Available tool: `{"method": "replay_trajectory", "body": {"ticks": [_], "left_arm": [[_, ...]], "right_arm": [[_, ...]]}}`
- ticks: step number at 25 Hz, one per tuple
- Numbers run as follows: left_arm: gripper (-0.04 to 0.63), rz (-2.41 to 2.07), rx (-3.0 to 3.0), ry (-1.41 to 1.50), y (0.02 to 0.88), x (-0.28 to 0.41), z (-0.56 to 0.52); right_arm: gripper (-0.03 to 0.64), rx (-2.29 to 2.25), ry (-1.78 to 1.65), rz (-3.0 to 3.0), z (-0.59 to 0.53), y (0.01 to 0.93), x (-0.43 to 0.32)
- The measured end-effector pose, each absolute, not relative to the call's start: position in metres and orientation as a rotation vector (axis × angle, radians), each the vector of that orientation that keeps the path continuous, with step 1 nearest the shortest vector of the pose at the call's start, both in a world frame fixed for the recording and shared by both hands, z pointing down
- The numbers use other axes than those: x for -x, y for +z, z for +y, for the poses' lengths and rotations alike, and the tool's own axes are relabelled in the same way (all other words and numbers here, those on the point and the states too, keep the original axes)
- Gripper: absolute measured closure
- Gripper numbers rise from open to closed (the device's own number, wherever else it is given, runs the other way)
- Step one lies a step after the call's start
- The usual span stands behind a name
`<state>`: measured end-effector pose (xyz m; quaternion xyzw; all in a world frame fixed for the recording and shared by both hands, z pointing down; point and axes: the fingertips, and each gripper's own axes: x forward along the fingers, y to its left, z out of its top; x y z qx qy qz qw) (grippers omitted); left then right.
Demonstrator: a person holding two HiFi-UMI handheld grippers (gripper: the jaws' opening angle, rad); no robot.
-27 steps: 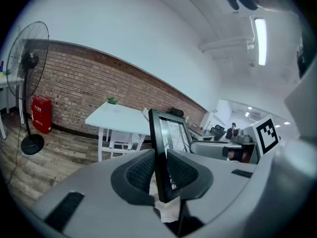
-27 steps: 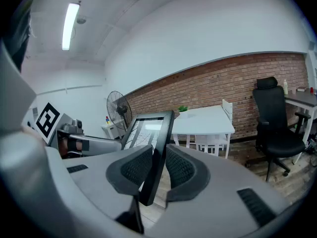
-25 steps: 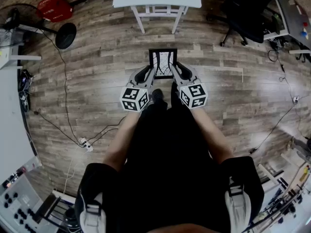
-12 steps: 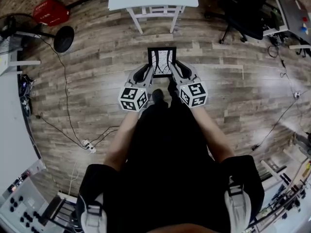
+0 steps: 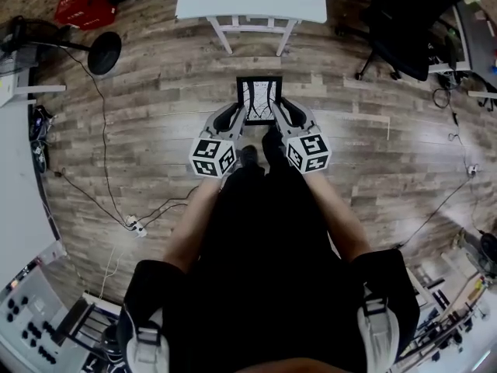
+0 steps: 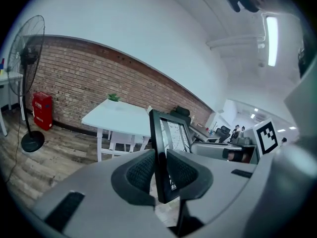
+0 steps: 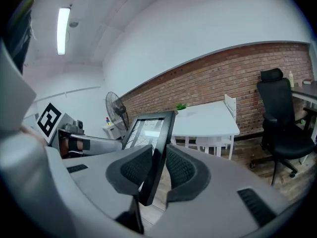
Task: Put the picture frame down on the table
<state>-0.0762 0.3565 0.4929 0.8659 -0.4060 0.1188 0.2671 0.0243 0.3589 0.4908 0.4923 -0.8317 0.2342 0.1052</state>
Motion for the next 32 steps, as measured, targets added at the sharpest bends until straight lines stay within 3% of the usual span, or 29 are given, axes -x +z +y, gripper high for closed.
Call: {"method": "replay_trajectory", "body": {"ticks": [32], "left_arm": [[0.511,-1.312,-2.247,0.277,0.484,0.034,0.23]], "right_arm": [[0.534,-1.216,0.672,-2.555,0.21,0.49,-0.065]]}}
